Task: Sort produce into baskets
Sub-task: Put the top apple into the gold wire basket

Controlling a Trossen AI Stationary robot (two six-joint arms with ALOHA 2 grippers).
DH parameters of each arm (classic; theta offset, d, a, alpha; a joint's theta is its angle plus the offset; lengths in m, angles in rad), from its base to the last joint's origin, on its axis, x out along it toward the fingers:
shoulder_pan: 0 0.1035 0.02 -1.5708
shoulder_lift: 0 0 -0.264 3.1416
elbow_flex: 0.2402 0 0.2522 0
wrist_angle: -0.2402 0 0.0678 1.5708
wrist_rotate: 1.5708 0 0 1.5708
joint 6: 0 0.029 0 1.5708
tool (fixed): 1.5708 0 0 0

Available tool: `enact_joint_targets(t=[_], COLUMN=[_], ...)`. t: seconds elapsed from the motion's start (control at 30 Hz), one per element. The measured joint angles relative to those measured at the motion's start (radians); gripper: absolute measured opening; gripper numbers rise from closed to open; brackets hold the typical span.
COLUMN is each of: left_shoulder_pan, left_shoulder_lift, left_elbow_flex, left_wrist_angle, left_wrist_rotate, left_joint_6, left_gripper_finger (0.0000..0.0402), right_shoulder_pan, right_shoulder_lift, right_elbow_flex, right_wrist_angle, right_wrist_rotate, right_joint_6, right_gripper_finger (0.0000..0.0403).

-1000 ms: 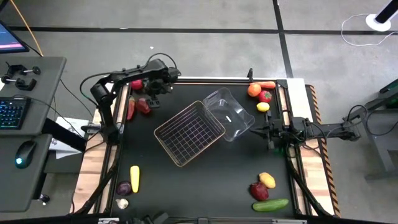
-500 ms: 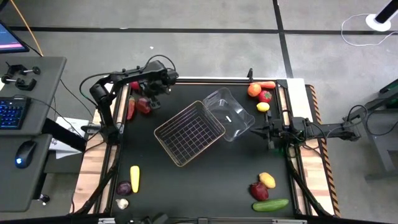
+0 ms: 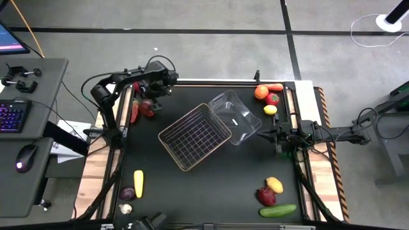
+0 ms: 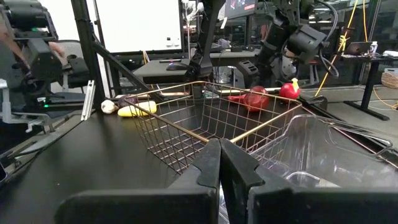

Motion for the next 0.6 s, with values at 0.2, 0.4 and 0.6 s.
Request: enact_joint_targets(t=[0.2,0.4,0.6], left_shoulder_pan=[0.001,0.007,0.04], left_shoulder_lift=[-0.001,-0.001,-0.001], left_elbow_flex=[0.001,0.0,0.0], left_wrist_angle=[-0.006,0.067,0.075], left_wrist_rotate=[-0.002,-0.023,0.006], left_joint_6=[-0.118,-0.088,-0.112], left_gripper_finger=[0.0371,0.0371,0.0371], right_shoulder_pan=[0.0,0.0,0.0], right_shoulder_lift=[0.0,0.0,0.0], right_elbow_flex=[0.0,0.0,0.0], right_wrist_angle=[0.0,0.0,0.0], right_wrist_rotate=[0.0,0.0,0.0], right_joint_6=[0.0,0.0,0.0], right_gripper_finger=[0.0,0.0,0.0])
